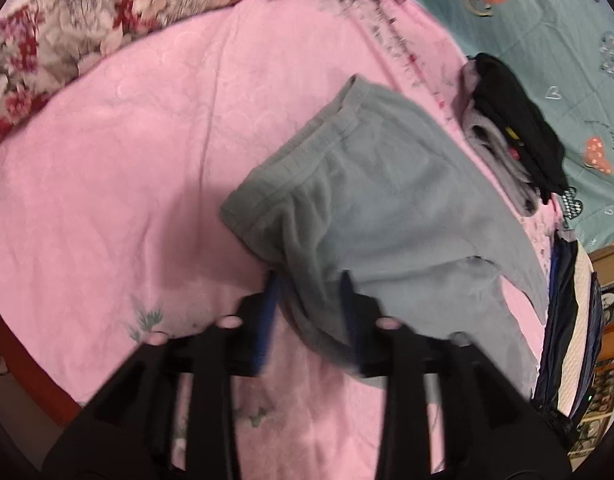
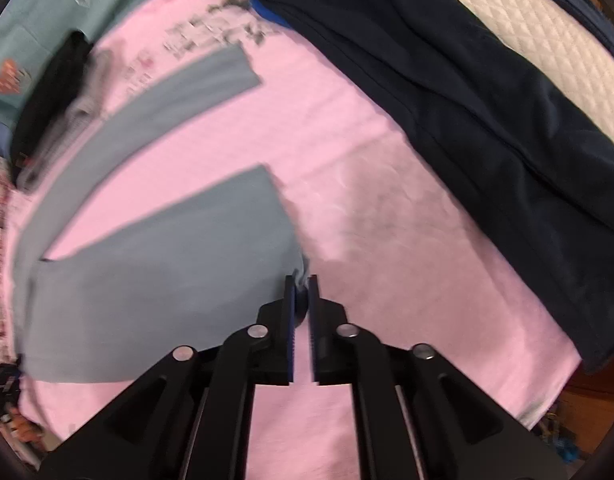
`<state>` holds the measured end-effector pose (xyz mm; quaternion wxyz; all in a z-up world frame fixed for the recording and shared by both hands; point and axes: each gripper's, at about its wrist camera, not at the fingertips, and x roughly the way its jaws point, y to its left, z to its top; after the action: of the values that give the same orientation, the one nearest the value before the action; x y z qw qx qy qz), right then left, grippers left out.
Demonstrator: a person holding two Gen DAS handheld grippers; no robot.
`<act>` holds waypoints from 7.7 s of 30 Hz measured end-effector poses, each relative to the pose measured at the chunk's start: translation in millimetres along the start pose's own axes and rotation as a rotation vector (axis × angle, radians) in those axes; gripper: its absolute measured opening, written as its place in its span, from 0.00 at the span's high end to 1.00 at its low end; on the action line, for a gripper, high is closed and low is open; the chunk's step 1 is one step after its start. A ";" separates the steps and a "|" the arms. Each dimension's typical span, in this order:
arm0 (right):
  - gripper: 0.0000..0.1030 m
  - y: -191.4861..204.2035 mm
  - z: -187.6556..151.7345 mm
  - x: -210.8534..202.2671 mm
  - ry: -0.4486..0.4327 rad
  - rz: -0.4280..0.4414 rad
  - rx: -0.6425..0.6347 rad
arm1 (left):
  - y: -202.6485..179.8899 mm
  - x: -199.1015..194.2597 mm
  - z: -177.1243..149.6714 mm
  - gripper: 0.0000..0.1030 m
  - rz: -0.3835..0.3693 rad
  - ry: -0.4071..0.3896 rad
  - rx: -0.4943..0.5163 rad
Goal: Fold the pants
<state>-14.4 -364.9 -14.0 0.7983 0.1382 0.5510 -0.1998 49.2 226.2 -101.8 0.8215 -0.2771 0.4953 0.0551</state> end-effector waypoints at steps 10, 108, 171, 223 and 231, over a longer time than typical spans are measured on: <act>0.24 70.6 98.0 -36.7 -0.174 0.159 -0.202 | -70.4 0.9 80.4 0.21 -0.029 -0.080 0.130; 0.99 517.9 75.0 47.1 -0.113 0.320 -1.187 | -89.3 74.3 169.8 0.97 -0.281 -0.028 0.679; 0.53 256.4 41.1 -9.7 -0.091 0.322 -0.406 | -23.3 32.0 -7.7 0.97 -0.085 0.001 0.364; 0.97 -11.7 -5.2 17.8 0.044 0.285 0.207 | -38.4 38.2 -0.2 0.97 -0.023 0.078 0.458; 0.75 -29.5 -5.3 22.7 0.007 0.408 0.250 | -37.7 38.4 -0.6 0.97 -0.015 0.061 0.435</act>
<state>-25.5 -392.4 -37.0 0.7969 0.3450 0.4855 -0.1007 81.8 187.2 -119.3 0.8470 -0.0988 0.5179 -0.0676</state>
